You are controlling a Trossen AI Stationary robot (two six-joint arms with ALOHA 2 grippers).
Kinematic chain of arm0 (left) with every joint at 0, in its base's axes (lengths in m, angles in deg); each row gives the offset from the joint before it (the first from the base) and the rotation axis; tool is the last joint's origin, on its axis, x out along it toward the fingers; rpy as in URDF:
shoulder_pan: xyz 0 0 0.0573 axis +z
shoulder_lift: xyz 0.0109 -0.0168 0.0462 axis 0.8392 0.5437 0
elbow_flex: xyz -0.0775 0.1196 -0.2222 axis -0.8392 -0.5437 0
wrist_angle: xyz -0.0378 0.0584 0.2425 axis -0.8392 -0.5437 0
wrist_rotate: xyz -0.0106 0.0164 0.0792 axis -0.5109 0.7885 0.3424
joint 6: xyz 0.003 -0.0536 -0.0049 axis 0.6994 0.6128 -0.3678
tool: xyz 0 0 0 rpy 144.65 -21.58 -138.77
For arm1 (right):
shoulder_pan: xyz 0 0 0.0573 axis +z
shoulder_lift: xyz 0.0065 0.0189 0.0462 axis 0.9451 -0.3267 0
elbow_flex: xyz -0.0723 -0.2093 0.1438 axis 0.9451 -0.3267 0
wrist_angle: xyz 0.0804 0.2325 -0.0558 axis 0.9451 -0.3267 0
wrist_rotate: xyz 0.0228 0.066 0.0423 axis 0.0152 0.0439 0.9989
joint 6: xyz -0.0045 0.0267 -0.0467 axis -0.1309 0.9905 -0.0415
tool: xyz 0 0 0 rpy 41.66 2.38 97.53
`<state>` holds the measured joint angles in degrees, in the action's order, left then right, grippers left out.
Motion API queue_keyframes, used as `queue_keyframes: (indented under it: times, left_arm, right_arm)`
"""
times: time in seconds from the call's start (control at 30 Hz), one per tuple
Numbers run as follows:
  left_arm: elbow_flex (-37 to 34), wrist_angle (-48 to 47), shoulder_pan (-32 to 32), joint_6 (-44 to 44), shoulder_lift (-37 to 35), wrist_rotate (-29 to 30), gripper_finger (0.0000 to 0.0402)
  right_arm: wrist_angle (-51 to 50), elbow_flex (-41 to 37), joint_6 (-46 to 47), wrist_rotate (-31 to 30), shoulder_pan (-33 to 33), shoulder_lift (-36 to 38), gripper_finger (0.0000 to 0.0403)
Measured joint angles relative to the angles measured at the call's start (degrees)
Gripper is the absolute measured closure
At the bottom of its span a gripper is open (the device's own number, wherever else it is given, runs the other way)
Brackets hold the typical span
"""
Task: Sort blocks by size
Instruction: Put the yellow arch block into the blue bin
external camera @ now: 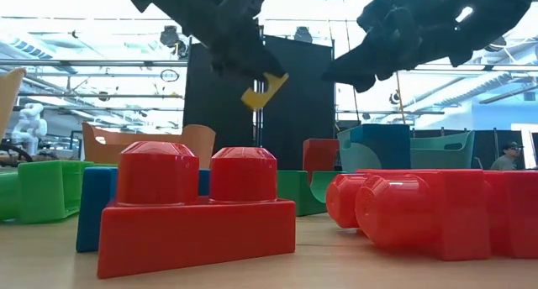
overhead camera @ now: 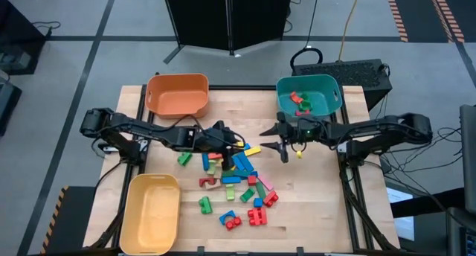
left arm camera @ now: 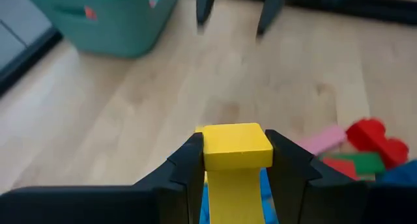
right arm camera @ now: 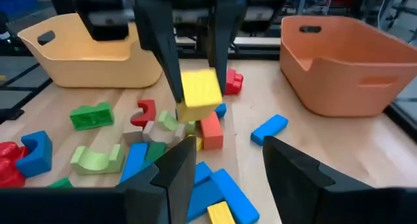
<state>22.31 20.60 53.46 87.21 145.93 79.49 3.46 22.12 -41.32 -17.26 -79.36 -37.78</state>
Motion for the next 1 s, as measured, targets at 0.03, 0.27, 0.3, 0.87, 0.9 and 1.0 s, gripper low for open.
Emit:
queue_keyframes:
  times: [0.03,0.27,0.3,0.87,0.9,1.0]
  left_arm:
    - [0.0,1.09,0.16,-0.82,0.0,0.0,0.0283]
    - [0.0,9.54,0.45,-5.54,0.0,-0.02,0.0283]
    - [0.0,10.94,0.54,-6.09,0.0,-0.02,0.0283]
    - [0.0,21.46,2.12,-11.85,0.0,-4.14,0.0283]
    - [-0.01,21.59,2.12,-11.86,0.0,-4.29,0.0283]
    - [-0.02,22.46,2.12,-11.94,0.0,-5.04,0.0283]
  right_arm:
    - [0.32,0.0,0.3,-0.01,0.0,-0.62,0.0239]
    - [5.32,0.0,1.08,1.47,0.02,-4.87,0.0238]
    - [6.61,0.0,1.52,2.33,0.1,-5.45,0.0238]
    - [22.62,0.0,1.53,2.98,1.42,-8.57,0.0238]
    - [22.92,0.0,1.52,2.98,1.42,-8.57,0.0238]
    - [23.32,0.0,1.52,3.1,1.46,-8.57,0.0238]
